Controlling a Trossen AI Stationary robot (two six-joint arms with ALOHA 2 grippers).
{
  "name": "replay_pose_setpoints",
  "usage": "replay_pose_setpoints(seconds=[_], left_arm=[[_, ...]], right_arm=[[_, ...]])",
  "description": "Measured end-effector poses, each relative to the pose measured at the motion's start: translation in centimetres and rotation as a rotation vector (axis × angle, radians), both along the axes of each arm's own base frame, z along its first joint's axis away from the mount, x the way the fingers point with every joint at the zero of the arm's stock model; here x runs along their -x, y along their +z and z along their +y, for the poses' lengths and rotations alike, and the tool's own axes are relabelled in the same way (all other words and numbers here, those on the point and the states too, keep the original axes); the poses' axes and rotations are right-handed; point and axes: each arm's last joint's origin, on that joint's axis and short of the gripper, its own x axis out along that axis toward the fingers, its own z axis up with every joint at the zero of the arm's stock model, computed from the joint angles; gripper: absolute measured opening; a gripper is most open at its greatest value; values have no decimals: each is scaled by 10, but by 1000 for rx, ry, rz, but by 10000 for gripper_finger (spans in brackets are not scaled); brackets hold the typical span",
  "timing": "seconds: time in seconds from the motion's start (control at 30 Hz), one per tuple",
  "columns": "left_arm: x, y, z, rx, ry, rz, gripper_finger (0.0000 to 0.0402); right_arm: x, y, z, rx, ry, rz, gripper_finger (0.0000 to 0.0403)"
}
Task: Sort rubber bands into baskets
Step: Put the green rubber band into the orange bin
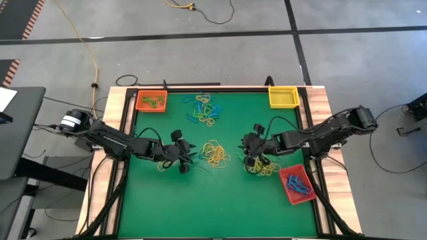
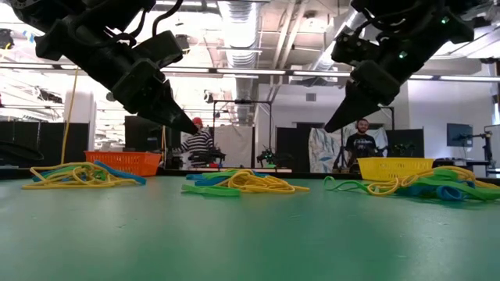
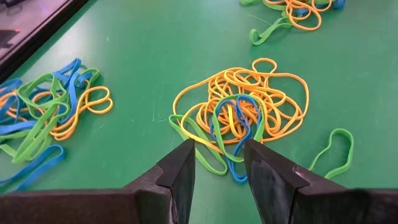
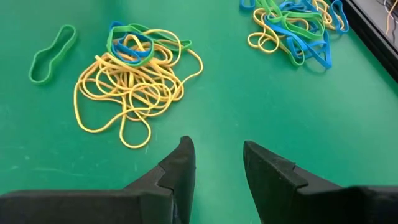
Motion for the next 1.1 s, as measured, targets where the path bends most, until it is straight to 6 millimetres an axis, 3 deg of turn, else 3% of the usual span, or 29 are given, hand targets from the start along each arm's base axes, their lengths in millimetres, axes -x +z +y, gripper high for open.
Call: replay_pose_setpoints(seconds=[0.4, 0.6, 0.73, 1.1], left_arm=[[-6, 6, 4, -111, -144, 9, 128], [-8, 5, 17, 59, -170, -8, 128], [-10, 7, 20, 73, -165, -16, 128], [-56, -17, 30, 154, -166, 146, 128]], right_arm=[[-2, 3, 7, -8, 23, -41, 164], [-3, 4, 7, 1, 35, -54, 164], [-5, 6, 7, 19, 53, -68, 164], [-6, 7, 8, 34, 72, -81, 164]])
